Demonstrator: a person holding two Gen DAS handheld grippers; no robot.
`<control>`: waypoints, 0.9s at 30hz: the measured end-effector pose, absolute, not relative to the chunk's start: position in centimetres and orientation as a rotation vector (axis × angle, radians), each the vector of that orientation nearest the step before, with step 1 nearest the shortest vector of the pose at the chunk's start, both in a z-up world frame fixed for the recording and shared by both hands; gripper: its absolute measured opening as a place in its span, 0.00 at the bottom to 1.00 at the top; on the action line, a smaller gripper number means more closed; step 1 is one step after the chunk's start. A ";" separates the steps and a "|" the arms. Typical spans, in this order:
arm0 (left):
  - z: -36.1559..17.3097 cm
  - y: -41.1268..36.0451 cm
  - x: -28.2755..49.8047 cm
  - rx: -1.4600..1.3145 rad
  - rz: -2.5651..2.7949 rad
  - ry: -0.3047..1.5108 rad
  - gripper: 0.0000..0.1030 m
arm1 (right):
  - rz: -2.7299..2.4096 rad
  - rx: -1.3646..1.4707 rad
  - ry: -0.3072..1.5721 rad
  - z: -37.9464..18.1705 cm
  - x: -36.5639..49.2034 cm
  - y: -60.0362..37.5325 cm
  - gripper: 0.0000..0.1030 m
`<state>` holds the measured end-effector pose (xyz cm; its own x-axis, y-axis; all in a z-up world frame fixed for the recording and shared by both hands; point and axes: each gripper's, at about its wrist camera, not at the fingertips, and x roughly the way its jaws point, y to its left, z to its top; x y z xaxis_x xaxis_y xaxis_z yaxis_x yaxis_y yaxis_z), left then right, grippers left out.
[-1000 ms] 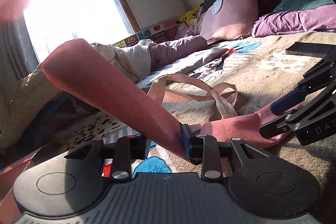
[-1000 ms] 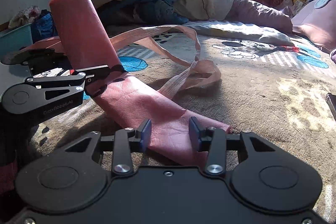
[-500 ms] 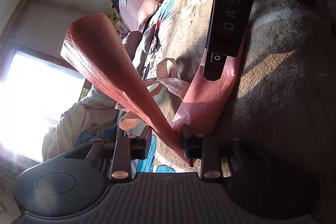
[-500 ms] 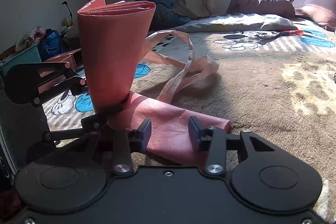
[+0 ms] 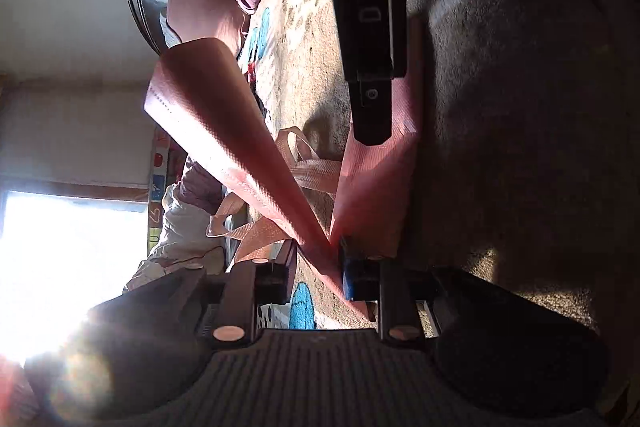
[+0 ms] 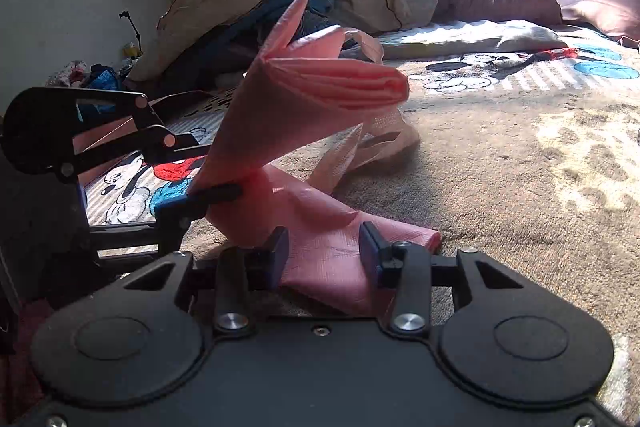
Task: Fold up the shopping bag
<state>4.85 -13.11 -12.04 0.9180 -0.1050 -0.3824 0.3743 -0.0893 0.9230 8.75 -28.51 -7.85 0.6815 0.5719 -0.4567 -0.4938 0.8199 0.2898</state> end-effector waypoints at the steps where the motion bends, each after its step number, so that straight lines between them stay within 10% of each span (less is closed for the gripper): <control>1: -12.4 -13.2 4.7 1.648 -0.413 0.205 0.21 | 0.604 0.154 0.561 -7.8 8.7 -28.7 0.38; 27: -17.3 -12.3 3.4 2.134 -0.387 0.068 0.15 | 0.572 0.164 0.358 -3.8 6.4 -31.1 0.23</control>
<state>3.37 -12.29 -17.35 0.9488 -0.0992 -0.2999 0.1953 -0.5622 0.8036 6.42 -31.08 -3.81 0.7815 0.5549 -0.2852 -0.4985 0.8302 0.2494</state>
